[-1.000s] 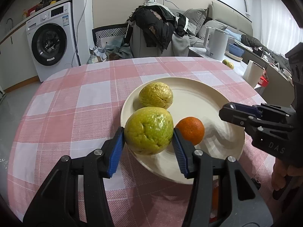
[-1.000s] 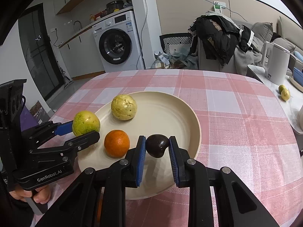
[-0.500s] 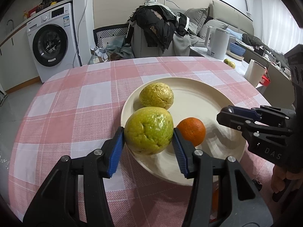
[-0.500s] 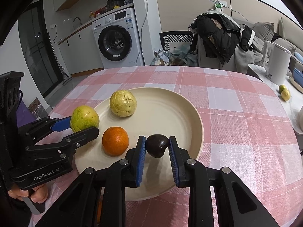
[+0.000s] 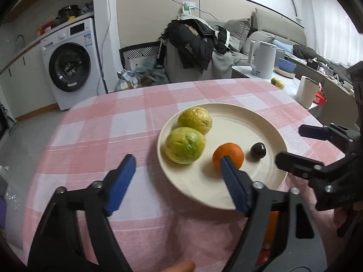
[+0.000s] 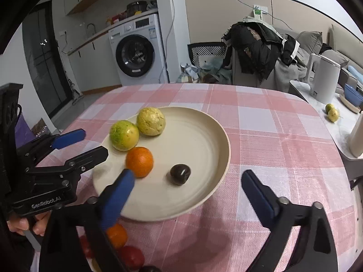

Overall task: Organize fruits
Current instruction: 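Lower both fruits onto the plate and open both tools, then withdraw both tools from the plate toward the remaining fruit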

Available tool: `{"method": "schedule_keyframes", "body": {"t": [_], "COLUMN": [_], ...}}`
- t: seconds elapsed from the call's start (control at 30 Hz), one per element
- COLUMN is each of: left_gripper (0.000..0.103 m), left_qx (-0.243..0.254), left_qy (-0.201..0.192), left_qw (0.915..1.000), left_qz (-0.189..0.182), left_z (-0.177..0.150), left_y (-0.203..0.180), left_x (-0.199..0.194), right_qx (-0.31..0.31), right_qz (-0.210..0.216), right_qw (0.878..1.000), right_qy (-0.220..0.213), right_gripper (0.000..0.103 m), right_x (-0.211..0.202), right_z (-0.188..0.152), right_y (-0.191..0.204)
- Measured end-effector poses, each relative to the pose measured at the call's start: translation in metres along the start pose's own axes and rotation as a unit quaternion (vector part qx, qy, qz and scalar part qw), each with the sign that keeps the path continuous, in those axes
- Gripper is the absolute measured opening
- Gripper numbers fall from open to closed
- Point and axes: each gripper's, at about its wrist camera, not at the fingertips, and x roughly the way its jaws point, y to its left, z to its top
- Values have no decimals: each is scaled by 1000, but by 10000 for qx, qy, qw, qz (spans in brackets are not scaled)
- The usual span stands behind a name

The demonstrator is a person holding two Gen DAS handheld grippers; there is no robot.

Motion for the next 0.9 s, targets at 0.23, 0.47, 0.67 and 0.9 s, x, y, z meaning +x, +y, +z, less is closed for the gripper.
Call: {"method": "schedule_keyframes", "body": {"t": [0.23, 0.47, 0.67, 0.9], "left_gripper": [88, 102, 102, 102], "left_qx": [-200, -245, -204, -156], "left_qy": [-217, -287, -400, -425], "left_qw": [9995, 9992, 9988, 9989], "left_qz": [-66, -129, -191, -128], "left_z": [-11, -26, -38, -53], "left_y": [7, 2, -8, -21], "left_x": [-38, -67, -91, -102], "right_qx": [17, -78, 23, 22], "right_qz": [-99, -153, -117, 54], "right_qw": [9999, 9998, 9999, 9999], "right_qy": [26, -33, -63, -108], "right_gripper": [103, 103, 103, 103], "right_x": [-17, -36, -48, -58], "right_z": [-12, -28, -40, -55], "right_y": [-3, -4, -12, -13]}}
